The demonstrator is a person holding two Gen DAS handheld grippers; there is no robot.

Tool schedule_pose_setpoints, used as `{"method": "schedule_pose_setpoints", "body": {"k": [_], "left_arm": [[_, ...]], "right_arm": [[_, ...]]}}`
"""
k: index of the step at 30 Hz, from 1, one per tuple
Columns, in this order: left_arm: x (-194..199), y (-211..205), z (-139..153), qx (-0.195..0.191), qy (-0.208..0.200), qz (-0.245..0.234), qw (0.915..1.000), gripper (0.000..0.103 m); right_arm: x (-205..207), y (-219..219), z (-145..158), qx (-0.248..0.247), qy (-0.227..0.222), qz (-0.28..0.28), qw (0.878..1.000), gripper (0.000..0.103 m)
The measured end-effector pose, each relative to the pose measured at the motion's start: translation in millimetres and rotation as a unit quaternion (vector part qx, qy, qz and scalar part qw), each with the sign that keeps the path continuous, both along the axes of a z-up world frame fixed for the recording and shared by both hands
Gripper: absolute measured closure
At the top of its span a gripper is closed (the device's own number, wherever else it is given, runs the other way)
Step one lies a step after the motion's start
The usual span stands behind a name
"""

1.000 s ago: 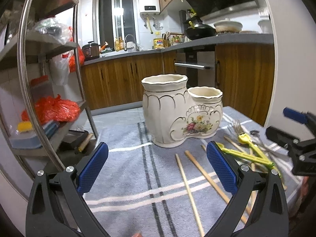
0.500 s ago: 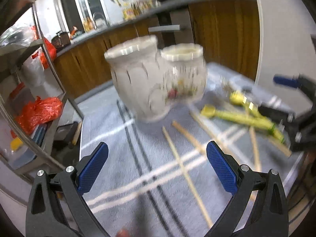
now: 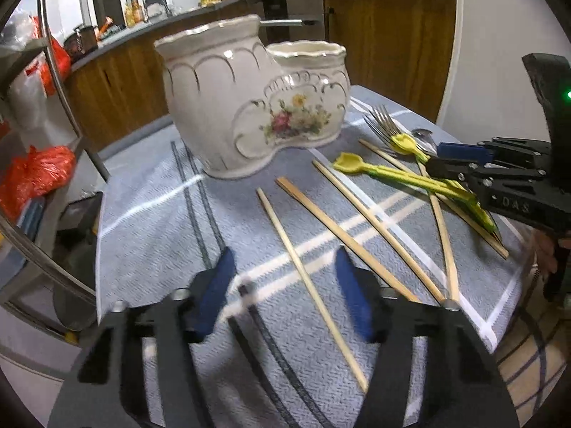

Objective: Organize utensils
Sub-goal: 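Grasp a wooden chopstick with the left tool while the right tool grasps a yellow spoon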

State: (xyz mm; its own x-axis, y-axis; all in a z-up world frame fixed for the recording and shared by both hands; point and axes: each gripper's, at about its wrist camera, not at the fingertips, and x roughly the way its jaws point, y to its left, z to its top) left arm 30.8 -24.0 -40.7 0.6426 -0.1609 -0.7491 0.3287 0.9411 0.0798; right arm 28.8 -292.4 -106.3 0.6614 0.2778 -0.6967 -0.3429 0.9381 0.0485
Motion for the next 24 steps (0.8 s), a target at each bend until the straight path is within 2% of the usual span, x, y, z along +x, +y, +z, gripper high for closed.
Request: {"method": "schedule_pose_setpoints", "body": {"k": [1,3,7,8,9,12,16,19,24], "left_arm": [[0,0,-2,-0.003,0.004,-0.002,1.0,0.055],[2,0,-5,-0.004,0.013,-0.007,0.9999,0.066],[7,-2,-8,-0.007,0.02,-0.013,0.9997,0.072],[10,-2,-7,-0.006,0.021,-0.014,0.9997,0.074],[12,-2,-7,-0.005,0.022,-0.015,0.9996,0.076],[15,-2,-7,-0.007,0.029,-0.02,0.9993,0.084],[17,1,-5,-0.004,0.037,-0.025,0.999,0.085],[21,2,-5,0.002,0.04,-0.034,0.9986,0.09],[24,6,-5,0.0,0.038,-0.038,0.9985,0.098]], "right_arm": [[0,0,0,0.001,0.001,0.001,1.0,0.078],[0,1,0,-0.004,-0.001,0.0,1.0,0.078],[2,5,1,-0.015,0.0,0.0,1.0,0.078],[2,6,1,-0.02,0.0,0.002,1.0,0.079],[0,9,2,-0.025,0.0,0.01,1.0,0.084],[-1,13,2,-0.04,0.002,0.015,0.999,0.086],[5,9,1,-0.026,0.018,0.011,0.999,0.087],[10,8,2,-0.024,0.031,0.008,0.999,0.089],[9,5,4,-0.01,0.024,0.008,1.0,0.093]]}}
